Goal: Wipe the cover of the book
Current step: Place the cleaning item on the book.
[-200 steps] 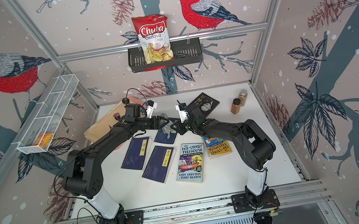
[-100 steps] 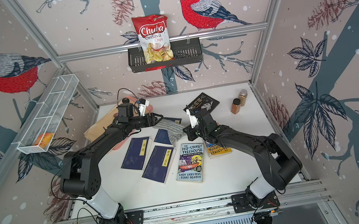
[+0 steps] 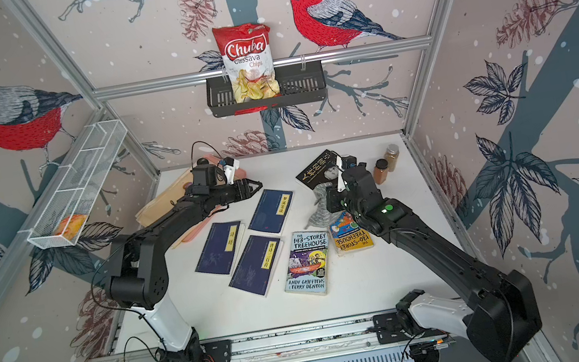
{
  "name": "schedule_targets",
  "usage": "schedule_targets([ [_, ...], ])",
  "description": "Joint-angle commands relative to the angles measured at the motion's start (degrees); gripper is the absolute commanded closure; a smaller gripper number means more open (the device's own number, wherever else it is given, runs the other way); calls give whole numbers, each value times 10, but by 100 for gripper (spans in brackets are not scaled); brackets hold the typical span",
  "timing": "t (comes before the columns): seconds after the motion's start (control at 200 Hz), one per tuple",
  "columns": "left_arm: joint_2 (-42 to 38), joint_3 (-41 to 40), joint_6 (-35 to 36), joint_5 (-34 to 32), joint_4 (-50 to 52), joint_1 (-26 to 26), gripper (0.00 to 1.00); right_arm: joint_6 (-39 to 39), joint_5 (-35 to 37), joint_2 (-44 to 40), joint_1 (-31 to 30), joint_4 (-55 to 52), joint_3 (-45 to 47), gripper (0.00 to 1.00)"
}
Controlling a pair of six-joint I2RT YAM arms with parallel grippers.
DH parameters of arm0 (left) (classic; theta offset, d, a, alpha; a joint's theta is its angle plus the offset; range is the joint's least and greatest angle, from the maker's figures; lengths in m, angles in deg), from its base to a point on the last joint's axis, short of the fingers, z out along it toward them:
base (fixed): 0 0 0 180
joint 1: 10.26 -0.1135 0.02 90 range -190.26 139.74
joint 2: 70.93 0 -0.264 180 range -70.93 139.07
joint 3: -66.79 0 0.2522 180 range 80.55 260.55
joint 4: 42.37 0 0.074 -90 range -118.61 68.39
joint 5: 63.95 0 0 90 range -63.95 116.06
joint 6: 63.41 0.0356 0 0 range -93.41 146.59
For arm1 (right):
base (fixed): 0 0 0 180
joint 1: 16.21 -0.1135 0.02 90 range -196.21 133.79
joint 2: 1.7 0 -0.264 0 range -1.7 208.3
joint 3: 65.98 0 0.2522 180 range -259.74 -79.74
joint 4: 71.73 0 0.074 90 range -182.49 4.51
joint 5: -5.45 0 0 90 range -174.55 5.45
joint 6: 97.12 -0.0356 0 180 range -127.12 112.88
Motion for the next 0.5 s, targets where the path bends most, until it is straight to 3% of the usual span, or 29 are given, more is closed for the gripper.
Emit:
schedule_targets([
  [0.0, 10, 11, -4, -2, -24, 7, 38, -39, 87, -21, 1, -76, -13, 100],
  [0.155, 31, 32, 7, -18, -7, 25, 39, -48, 116, -30, 3, -92, 2, 100],
  [0.335, 62, 70, 11, -43, 8, 55, 40, -71, 55, 33, 14, -62, 65, 96],
  [0.435, 83, 91, 4, -56, 7, 67, 40, -87, 33, 74, 17, -51, 89, 82],
  [0.495, 98, 104, -6, -58, 3, 71, 40, -91, 37, 104, 17, -49, 90, 61],
])
